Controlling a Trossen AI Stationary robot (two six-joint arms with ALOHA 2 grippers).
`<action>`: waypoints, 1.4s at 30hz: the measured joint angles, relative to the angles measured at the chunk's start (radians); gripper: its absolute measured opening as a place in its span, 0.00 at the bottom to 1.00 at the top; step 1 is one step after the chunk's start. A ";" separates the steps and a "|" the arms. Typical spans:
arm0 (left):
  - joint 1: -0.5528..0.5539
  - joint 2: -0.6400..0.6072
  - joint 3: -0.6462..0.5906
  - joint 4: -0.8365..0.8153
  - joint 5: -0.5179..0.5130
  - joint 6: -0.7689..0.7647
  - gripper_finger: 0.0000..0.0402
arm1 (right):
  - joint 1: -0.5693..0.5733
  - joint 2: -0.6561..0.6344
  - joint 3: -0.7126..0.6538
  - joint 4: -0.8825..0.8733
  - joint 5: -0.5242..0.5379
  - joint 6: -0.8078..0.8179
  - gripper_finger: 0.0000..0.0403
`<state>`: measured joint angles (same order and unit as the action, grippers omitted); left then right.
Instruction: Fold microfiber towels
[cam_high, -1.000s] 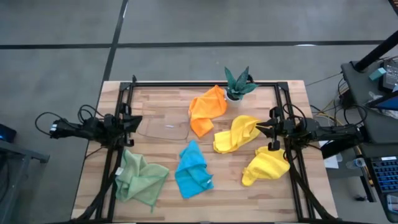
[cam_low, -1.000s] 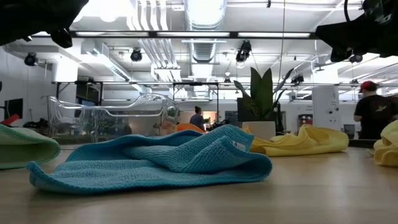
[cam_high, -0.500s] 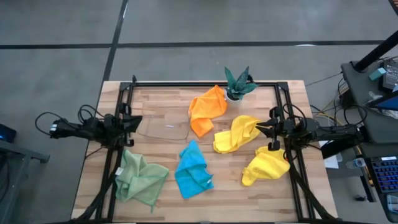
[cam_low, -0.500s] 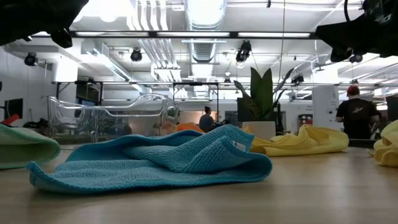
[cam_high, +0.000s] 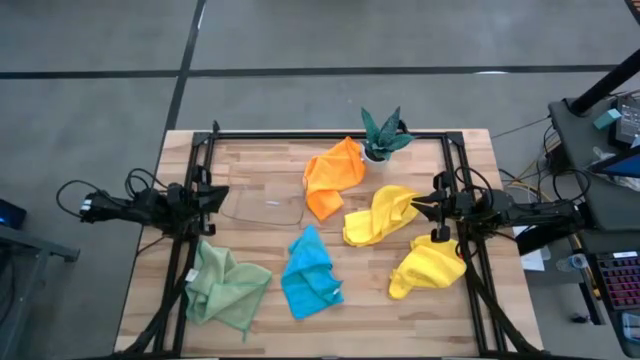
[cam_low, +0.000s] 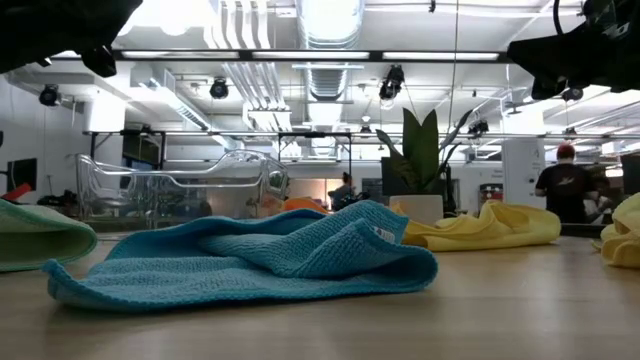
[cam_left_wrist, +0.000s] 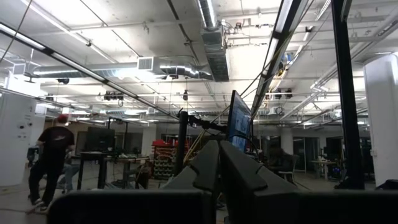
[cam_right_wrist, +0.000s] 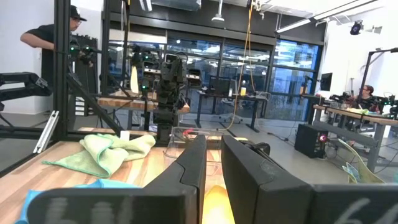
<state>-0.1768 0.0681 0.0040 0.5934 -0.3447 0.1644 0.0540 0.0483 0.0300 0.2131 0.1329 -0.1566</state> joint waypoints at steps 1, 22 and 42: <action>0.000 0.000 0.000 0.000 0.000 0.000 0.00 | 0.000 0.000 0.000 0.000 0.000 0.000 0.11; -0.001 0.000 0.000 0.000 0.000 0.000 0.00 | 0.000 0.000 0.000 0.000 0.000 0.000 0.11; -0.001 0.001 0.000 0.093 0.024 -0.297 0.00 | 0.010 0.000 0.000 0.016 -0.067 0.371 0.11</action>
<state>-0.1780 0.0696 0.0040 0.6860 -0.3202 -0.1330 0.0636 0.0483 0.0303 0.2290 0.0658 0.2142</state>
